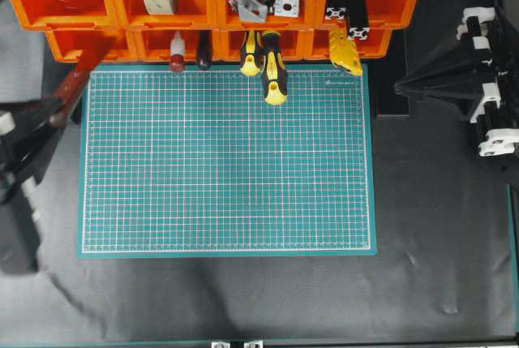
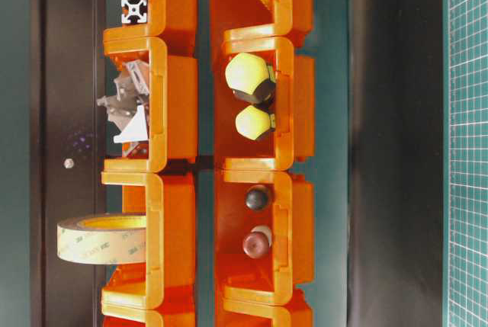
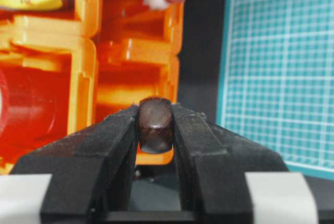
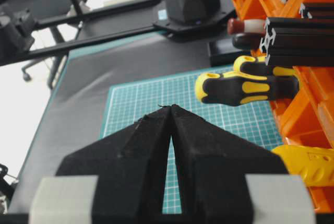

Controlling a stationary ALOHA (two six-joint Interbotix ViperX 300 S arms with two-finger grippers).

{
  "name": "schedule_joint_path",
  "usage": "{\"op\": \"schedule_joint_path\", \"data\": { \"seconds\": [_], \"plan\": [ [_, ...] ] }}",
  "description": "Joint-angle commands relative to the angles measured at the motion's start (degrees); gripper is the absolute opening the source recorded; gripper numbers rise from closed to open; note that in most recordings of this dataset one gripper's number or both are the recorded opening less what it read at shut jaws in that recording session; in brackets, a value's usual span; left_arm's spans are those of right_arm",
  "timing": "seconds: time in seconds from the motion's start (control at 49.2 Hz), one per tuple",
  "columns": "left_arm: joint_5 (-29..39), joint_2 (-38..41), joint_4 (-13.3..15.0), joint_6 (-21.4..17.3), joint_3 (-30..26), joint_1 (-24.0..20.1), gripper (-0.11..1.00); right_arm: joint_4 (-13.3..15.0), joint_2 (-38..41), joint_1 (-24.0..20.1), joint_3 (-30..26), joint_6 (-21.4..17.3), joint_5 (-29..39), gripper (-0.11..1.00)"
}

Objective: Pick scraper from container rack with left arm.
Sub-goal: 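Close the left gripper on the brown scraper handle, then pull the scraper out of the rack and swing it over the mat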

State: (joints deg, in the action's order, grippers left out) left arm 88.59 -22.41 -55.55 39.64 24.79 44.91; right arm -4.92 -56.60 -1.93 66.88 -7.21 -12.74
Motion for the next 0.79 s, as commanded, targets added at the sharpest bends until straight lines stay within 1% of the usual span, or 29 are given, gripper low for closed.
{"op": "schedule_joint_path", "data": {
  "seconds": [0.0, 0.081, 0.163, 0.244, 0.325, 0.447, 0.569, 0.671, 0.772],
  "plan": [
    [1.49, -0.79, -0.26, 0.09, -4.83, 3.52, 0.2, -0.26, 0.18, 0.09, -1.32, 0.0, -0.35, 0.01],
    [1.76, -0.44, -0.35, 0.0, -8.0, 6.24, 0.2, -0.18, 0.18, 0.18, -1.32, 0.0, -0.35, 0.01],
    [1.05, 1.14, -0.35, -1.49, -11.34, 8.17, 0.2, -0.18, 0.09, 0.18, -1.32, -0.09, -0.35, 0.01],
    [-1.23, 4.13, -0.35, -5.19, -14.24, 8.96, 0.2, -0.26, 0.0, 0.18, -1.32, -0.09, -0.35, 0.01],
    [-4.75, 7.73, -0.35, -11.07, -17.31, 8.88, 0.2, -0.62, -0.18, 0.18, -1.41, -0.18, -0.44, 0.01],
    [-8.7, 12.3, -0.35, -18.9, -19.25, 5.98, 0.2, -2.11, -0.53, 0.18, -1.49, -0.09, -0.35, 0.01],
    [-11.25, 16.08, -0.35, -24.79, -18.63, 1.85, 0.2, -2.55, -1.05, 0.18, -1.67, -0.09, 0.0, 0.01],
    [-15.73, 18.11, -0.35, -26.98, -16.26, -1.58, 0.2, -2.64, -1.41, 0.18, -1.67, -0.09, -0.09, 0.01],
    [-25.84, 18.28, -0.35, -27.42, -12.74, -5.19, 0.2, -2.64, -1.58, 0.18, -1.67, -0.09, -0.09, 0.01]
  ]
}}
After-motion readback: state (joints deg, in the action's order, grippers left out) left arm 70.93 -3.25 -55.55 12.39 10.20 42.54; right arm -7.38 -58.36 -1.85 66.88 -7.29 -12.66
